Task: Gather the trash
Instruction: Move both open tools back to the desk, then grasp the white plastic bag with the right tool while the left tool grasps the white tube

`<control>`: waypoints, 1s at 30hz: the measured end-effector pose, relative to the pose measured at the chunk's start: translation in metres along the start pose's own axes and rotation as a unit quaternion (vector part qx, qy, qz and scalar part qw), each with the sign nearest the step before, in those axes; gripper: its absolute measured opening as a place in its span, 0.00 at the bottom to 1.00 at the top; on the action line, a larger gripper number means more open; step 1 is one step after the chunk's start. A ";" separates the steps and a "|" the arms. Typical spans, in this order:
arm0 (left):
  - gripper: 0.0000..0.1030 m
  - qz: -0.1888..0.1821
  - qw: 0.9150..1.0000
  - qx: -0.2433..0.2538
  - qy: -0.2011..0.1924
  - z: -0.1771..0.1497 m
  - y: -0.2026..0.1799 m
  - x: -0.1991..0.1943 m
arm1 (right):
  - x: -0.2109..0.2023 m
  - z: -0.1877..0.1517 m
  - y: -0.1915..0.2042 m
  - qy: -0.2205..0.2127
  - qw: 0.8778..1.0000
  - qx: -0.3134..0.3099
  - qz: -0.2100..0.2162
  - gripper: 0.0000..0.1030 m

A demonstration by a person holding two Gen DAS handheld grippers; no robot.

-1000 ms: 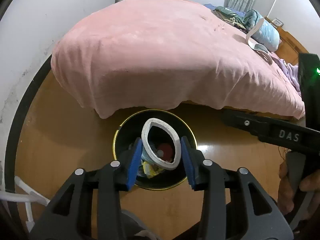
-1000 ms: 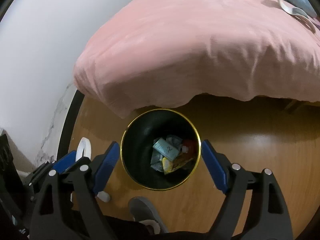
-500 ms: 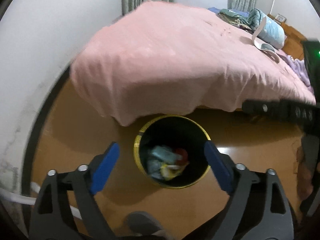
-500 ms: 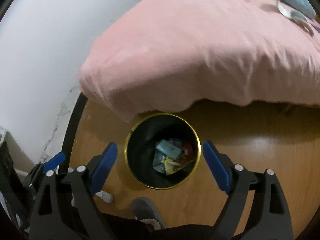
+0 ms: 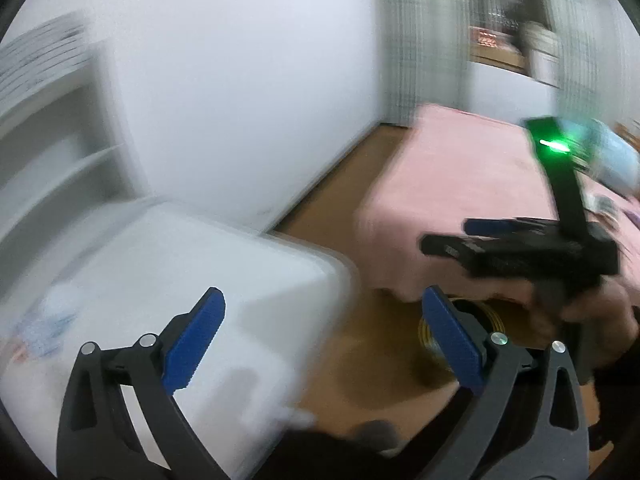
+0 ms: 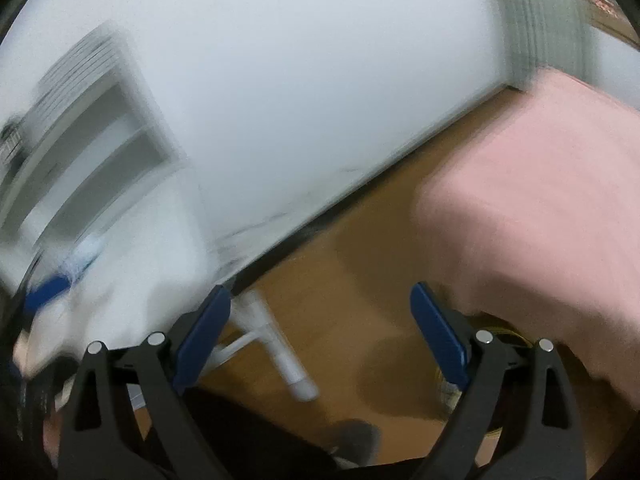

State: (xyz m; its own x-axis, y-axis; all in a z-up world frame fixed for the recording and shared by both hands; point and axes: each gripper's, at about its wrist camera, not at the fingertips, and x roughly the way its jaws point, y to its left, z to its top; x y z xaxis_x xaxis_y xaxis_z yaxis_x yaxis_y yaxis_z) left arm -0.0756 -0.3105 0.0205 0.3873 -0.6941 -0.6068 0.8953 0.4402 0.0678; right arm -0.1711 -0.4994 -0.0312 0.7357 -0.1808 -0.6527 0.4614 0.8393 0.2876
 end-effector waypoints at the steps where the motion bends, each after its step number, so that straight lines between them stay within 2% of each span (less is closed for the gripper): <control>1: 0.93 0.024 1.000 -0.015 0.007 -0.003 0.023 -0.006 | 0.010 0.004 0.031 0.009 0.999 -0.026 0.026 0.86; 2: 0.93 0.072 0.996 -0.041 0.025 -0.012 0.062 -0.016 | 0.021 0.007 0.066 0.021 0.997 -0.051 0.058 0.86; 4: 0.93 0.115 0.990 -0.076 0.042 -0.027 0.109 -0.031 | 0.040 0.012 0.122 0.039 0.990 -0.088 0.107 0.86; 5: 0.93 0.147 0.982 -0.105 0.048 -0.042 0.145 -0.046 | 0.052 0.014 0.155 0.050 0.984 -0.111 0.130 0.86; 7: 0.93 0.179 0.973 -0.137 0.056 -0.063 0.183 -0.064 | 0.072 0.012 0.208 0.078 0.972 -0.154 0.158 0.86; 8: 0.93 0.199 0.965 -0.160 0.064 -0.078 0.206 -0.077 | 0.083 0.009 0.237 0.091 0.965 -0.179 0.168 0.86; 11: 0.93 0.227 0.948 -0.213 0.073 -0.115 0.250 -0.108 | 0.109 -0.005 0.297 0.119 0.948 -0.233 0.179 0.85; 14: 0.93 0.244 0.938 -0.233 0.082 -0.145 0.278 -0.129 | 0.134 -0.011 0.336 0.140 0.940 -0.257 0.177 0.79; 17: 0.93 0.249 0.936 -0.231 0.090 -0.158 0.287 -0.135 | 0.149 -0.014 0.355 0.142 0.937 -0.277 0.160 0.74; 20: 0.93 0.241 0.941 -0.218 0.094 -0.163 0.291 -0.133 | 0.159 -0.019 0.365 0.142 0.936 -0.288 0.142 0.66; 21: 0.93 0.240 0.943 -0.211 0.095 -0.164 0.292 -0.133 | 0.161 -0.021 0.366 0.145 0.936 -0.290 0.140 0.59; 23: 0.93 0.232 0.948 -0.198 0.095 -0.159 0.290 -0.124 | 0.161 -0.022 0.370 0.147 0.935 -0.292 0.135 0.33; 30: 0.93 0.195 0.964 -0.146 0.111 -0.125 0.283 -0.060 | 0.127 -0.015 0.342 0.120 0.945 -0.270 0.139 0.33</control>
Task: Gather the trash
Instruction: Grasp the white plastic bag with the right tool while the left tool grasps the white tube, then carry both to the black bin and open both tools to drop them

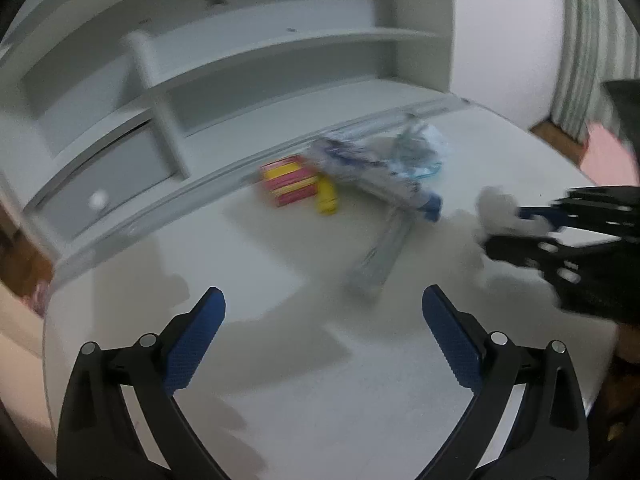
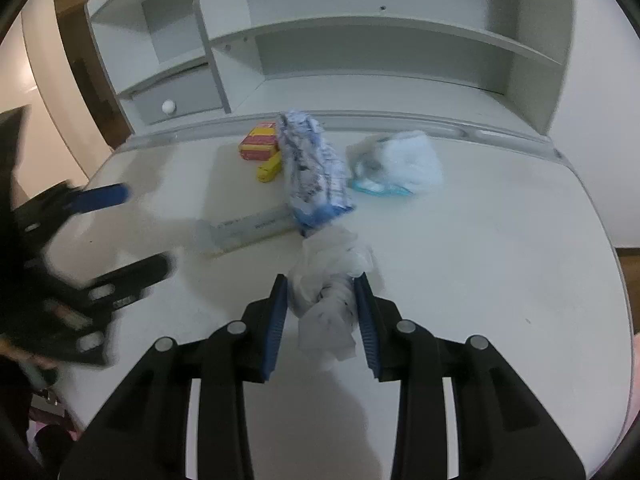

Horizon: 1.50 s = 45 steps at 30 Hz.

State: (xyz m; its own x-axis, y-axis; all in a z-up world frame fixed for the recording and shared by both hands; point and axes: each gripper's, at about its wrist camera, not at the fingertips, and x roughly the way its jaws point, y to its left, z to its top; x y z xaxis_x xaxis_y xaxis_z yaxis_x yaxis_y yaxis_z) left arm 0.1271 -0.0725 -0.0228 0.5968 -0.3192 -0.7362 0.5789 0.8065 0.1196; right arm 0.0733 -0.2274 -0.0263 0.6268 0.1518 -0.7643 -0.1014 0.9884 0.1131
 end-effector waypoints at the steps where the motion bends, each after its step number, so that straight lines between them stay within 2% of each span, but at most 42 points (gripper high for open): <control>1: 0.93 -0.004 1.000 0.008 0.001 0.003 -0.005 0.005 | -0.008 -0.004 -0.005 -0.003 1.000 0.003 -0.003 0.33; 4: 0.92 -0.011 0.999 0.028 0.009 0.017 -0.021 0.029 | -0.026 -0.014 -0.019 -0.008 1.000 0.014 -0.010 0.33; 7: 0.78 -0.011 0.999 0.030 0.021 0.024 -0.024 0.043 | -0.039 -0.023 -0.032 -0.012 0.999 0.027 -0.016 0.33; 10: 0.58 -0.028 0.999 0.014 0.033 0.029 -0.024 0.051 | -0.054 -0.035 -0.046 -0.016 0.999 0.041 -0.021 0.33; 12: 0.22 -0.040 0.998 0.004 0.041 0.029 -0.026 0.049 | -0.062 -0.043 -0.054 -0.017 0.998 0.048 -0.025 0.33; 14: 0.14 -0.049 0.997 -0.012 0.058 0.025 -0.033 0.040 | -0.070 -0.053 -0.066 -0.019 0.998 0.060 -0.022 0.33; 16: 0.13 -0.067 0.996 -0.011 0.063 0.019 -0.045 0.029 | -0.080 -0.064 -0.079 -0.023 0.997 0.076 -0.027 0.33; 20: 0.13 -0.091 0.995 0.023 0.045 0.011 -0.094 -0.006 | -0.098 -0.086 -0.106 -0.029 0.993 0.110 -0.034 0.33; 24: 0.13 -0.137 0.988 0.067 0.020 0.019 -0.162 -0.030 | -0.124 -0.117 -0.138 -0.043 0.986 0.147 -0.064 0.33; 29: 0.13 -0.212 0.968 0.130 -0.009 0.033 -0.270 -0.047 | -0.167 -0.171 -0.195 -0.064 0.967 0.213 -0.123 0.33; 32: 0.13 -0.263 0.951 0.165 -0.016 0.037 -0.339 -0.051 | -0.193 -0.217 -0.240 -0.074 0.945 0.270 -0.172 0.33; 35: 0.13 -0.308 0.930 0.199 -0.024 0.032 -0.407 -0.053 | -0.213 -0.273 -0.287 -0.073 0.913 0.334 -0.222 0.33; 38: 0.13 -0.355 0.907 0.226 -0.011 0.019 -0.474 -0.040 | -0.228 -0.335 -0.331 -0.070 0.876 0.405 -0.250 0.33; 42: 0.13 -0.371 0.889 0.268 0.010 -0.007 -0.548 0.006 | -0.227 -0.421 -0.375 -0.049 0.830 0.487 -0.266 0.33; 45: 0.13 -0.382 0.877 0.289 0.036 -0.028 -0.592 0.048 | -0.214 -0.492 -0.400 -0.032 0.785 0.559 -0.266 0.33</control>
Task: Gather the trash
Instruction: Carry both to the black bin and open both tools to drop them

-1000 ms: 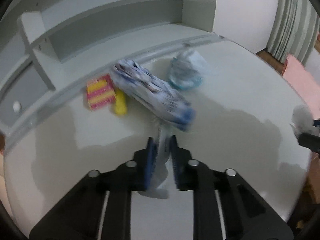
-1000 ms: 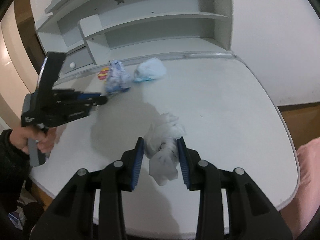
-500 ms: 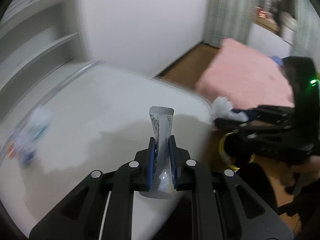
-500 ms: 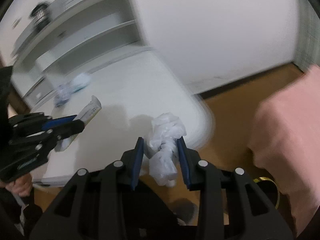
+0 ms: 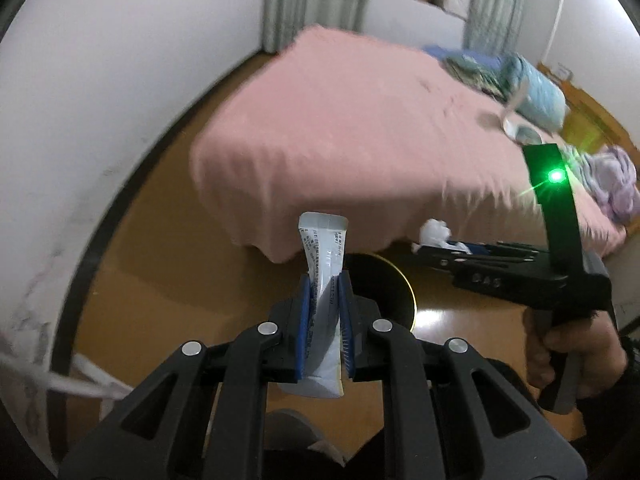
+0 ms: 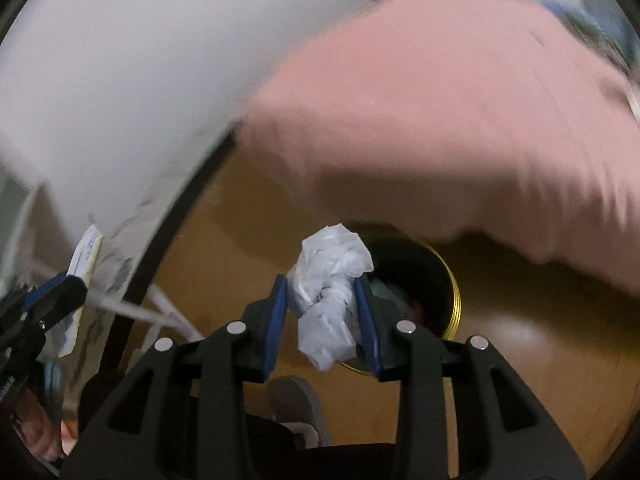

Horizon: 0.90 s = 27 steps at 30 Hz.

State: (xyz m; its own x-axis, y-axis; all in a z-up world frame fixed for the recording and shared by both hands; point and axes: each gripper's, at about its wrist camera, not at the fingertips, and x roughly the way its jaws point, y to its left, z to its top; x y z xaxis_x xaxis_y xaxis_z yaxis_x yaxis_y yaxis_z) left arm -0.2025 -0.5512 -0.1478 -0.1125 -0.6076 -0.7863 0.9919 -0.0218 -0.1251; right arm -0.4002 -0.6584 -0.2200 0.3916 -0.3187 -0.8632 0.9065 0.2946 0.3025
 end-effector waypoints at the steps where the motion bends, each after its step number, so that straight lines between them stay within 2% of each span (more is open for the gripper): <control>1: 0.13 -0.001 1.000 0.006 0.009 -0.003 -0.004 0.017 | 0.011 -0.004 -0.016 0.008 1.000 0.019 -0.008 0.33; 5: 0.13 -0.026 0.998 -0.008 0.055 -0.012 -0.011 0.092 | 0.042 -0.014 -0.052 0.032 0.998 0.054 -0.023 0.33; 8: 0.13 -0.025 0.996 -0.022 0.080 -0.012 -0.012 0.120 | 0.056 -0.023 -0.059 0.039 0.997 0.058 -0.030 0.33; 9: 0.13 -0.037 0.996 -0.024 0.073 -0.008 -0.013 0.124 | 0.060 -0.023 -0.062 0.043 0.997 0.063 -0.028 0.33; 11: 0.13 -0.034 0.997 -0.019 0.066 -0.008 -0.018 0.128 | 0.066 -0.022 -0.066 0.050 0.996 0.074 -0.019 0.33; 24: 0.13 -0.040 0.995 -0.008 0.086 -0.015 -0.044 0.138 | 0.071 -0.020 -0.070 0.059 0.996 0.072 0.001 0.33; 26: 0.13 -0.042 0.995 -0.010 0.088 -0.015 -0.044 0.139 | 0.069 -0.019 -0.068 0.057 0.996 0.072 0.006 0.36; 27: 0.13 -0.044 0.995 -0.011 0.089 -0.015 -0.045 0.141 | 0.066 -0.019 -0.066 0.054 0.996 0.070 0.004 0.43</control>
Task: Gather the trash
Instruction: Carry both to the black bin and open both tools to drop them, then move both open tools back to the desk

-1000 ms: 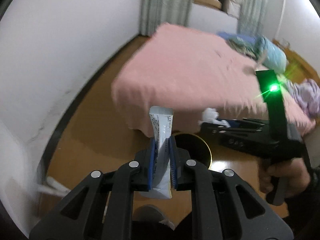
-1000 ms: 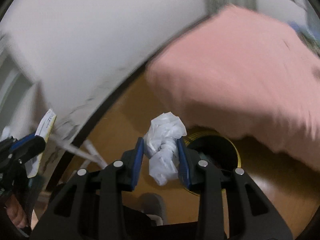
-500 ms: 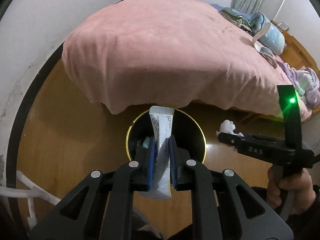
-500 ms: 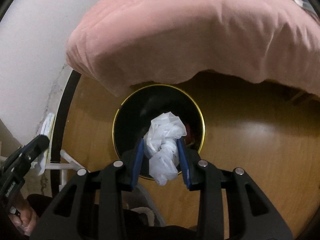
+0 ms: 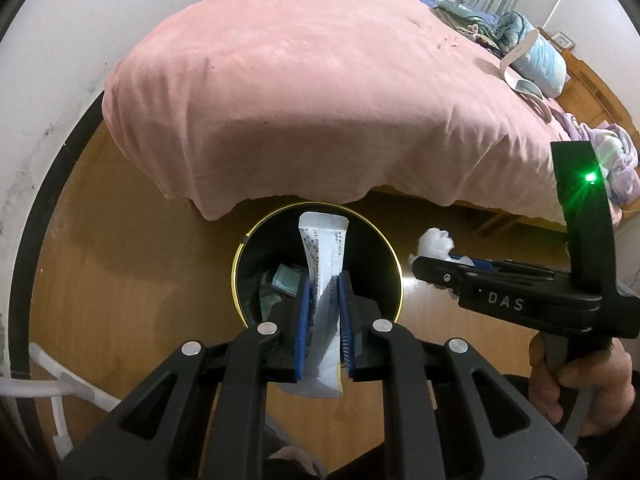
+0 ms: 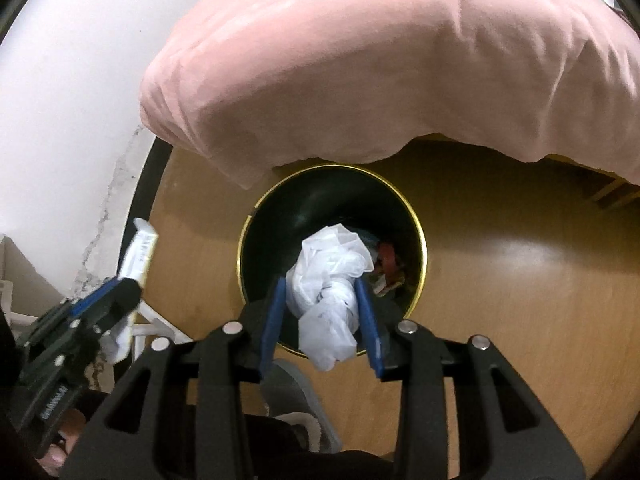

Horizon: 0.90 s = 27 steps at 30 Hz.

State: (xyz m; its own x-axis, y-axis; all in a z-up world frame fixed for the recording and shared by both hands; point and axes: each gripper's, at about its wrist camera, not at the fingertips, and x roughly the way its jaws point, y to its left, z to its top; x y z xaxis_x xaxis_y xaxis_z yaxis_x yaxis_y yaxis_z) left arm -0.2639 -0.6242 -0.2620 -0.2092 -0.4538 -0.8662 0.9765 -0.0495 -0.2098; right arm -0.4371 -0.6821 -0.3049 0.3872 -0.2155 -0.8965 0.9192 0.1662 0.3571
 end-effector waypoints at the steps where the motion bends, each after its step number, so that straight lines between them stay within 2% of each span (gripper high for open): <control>1: 0.13 -0.001 1.000 -0.002 0.000 0.000 0.000 0.000 | -0.001 0.000 0.002 -0.003 1.000 -0.001 -0.001 0.53; 3: 0.13 -0.003 1.000 -0.002 0.001 0.000 0.001 0.000 | -0.006 -0.001 0.005 -0.014 1.000 -0.009 -0.004 0.63; 7: 0.13 -0.006 1.000 -0.005 0.001 0.000 0.002 0.000 | -0.008 -0.002 0.007 -0.017 1.000 -0.012 -0.008 0.63; 19: 0.15 -0.014 1.000 -0.017 -0.001 0.004 0.002 0.001 | -0.016 -0.002 -0.012 -0.024 0.999 0.030 -0.008 0.63; 20: 0.18 -0.012 1.000 -0.019 0.001 0.005 0.001 0.000 | -0.018 -0.002 -0.013 -0.025 0.999 0.033 -0.008 0.63; 23: 0.49 -0.013 1.000 -0.023 -0.011 0.007 -0.001 -0.008 | -0.023 -0.003 -0.015 -0.030 0.999 0.033 -0.009 0.63; 24: 0.54 -0.009 1.000 -0.018 -0.018 0.006 -0.002 -0.012 | -0.025 -0.002 -0.014 -0.032 0.999 0.033 -0.009 0.63; 27: 0.55 0.003 1.000 -0.002 -0.028 0.003 -0.003 -0.021 | -0.037 -0.001 -0.011 -0.043 0.998 0.033 -0.005 0.63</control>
State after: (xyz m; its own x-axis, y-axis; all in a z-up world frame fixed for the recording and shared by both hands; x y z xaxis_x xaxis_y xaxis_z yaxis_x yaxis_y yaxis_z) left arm -0.2621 -0.6172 -0.2418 -0.1991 -0.5033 -0.8409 0.9776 -0.0424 -0.2061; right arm -0.4619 -0.6747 -0.2761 0.3801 -0.2997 -0.8750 0.9246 0.0998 0.3675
